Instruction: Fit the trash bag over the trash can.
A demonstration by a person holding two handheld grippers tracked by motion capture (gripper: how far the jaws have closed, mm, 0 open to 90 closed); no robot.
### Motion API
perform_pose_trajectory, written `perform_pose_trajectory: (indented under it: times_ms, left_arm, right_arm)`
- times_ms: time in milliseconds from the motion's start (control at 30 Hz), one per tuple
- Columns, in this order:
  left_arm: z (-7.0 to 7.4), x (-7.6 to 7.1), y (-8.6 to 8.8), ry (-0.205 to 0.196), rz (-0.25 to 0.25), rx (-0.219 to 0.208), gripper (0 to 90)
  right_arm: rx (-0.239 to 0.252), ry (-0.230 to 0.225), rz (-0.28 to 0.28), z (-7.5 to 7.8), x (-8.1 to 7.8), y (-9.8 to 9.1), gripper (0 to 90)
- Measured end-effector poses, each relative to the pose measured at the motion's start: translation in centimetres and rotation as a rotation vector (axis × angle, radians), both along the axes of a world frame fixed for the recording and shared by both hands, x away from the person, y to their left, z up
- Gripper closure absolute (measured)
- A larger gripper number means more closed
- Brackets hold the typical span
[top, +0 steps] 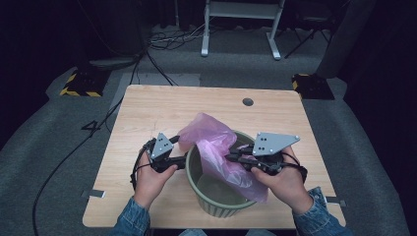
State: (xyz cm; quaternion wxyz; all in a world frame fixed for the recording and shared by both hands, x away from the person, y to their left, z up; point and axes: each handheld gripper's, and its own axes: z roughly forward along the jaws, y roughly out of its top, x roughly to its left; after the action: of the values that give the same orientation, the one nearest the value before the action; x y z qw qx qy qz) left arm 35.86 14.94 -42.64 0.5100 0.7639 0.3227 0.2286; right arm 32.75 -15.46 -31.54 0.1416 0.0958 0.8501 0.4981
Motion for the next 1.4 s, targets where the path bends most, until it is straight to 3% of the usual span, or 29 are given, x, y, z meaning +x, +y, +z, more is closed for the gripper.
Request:
perform_pose_trajectory:
  times_ms: [167, 267, 333, 533, 667, 833, 1067, 1200, 1300, 1400]
  left_arm:
    - [0.5, -0.5, -0.1, -0.032, -0.031, 0.046, 74.0]
    - [1.1, -0.8, 0.2, -0.070, -0.023, 0.050, 85.6]
    - [1.6, -1.0, 0.5, -0.091, -0.009, 0.041, 88.3]
    - [3.1, -1.4, 1.8, -0.136, 0.024, 0.047, 89.6]
    - [3.7, -1.6, 2.6, -0.152, 0.052, 0.047, 89.9]
    - [4.2, -1.9, 3.4, -0.154, 0.085, 0.049, 89.9]
    - [4.6, -2.2, 4.3, -0.152, 0.124, 0.054, 89.9]
    - [4.9, -2.4, 4.5, -0.160, 0.136, 0.057, 89.9]
    - [5.2, -2.8, 4.4, -0.173, 0.135, 0.054, 89.9]
    - [5.5, -3.2, 4.2, -0.190, 0.128, 0.049, 89.9]
  right_arm:
    - [0.001, 0.003, -0.001, -0.1, 0.0, -0.1, 84.3]
    - [0.002, 0.007, -0.010, -0.1, 0.0, -0.4, 80.5]
    - [0.007, 0.005, -0.026, -0.2, 0.1, -0.6, 72.2]
    - [0.006, -0.011, -0.090, -0.3, -0.2, -1.7, 49.2]
    - [0.023, -0.015, -0.129, 0.0, -0.3, -3.0, 43.4]
    - [0.054, -0.025, -0.148, 0.9, -0.8, -4.6, 42.4]
    - [0.058, -0.018, -0.055, 2.3, -3.2, -5.7, 46.5]
    - [0.025, -0.003, 0.005, 2.5, -4.3, -5.3, 47.7]
    - [-0.031, 0.008, 0.050, 2.2, -4.9, -4.2, 49.9]
    - [-0.065, 0.012, 0.049, 1.8, -4.6, -3.5, 50.6]
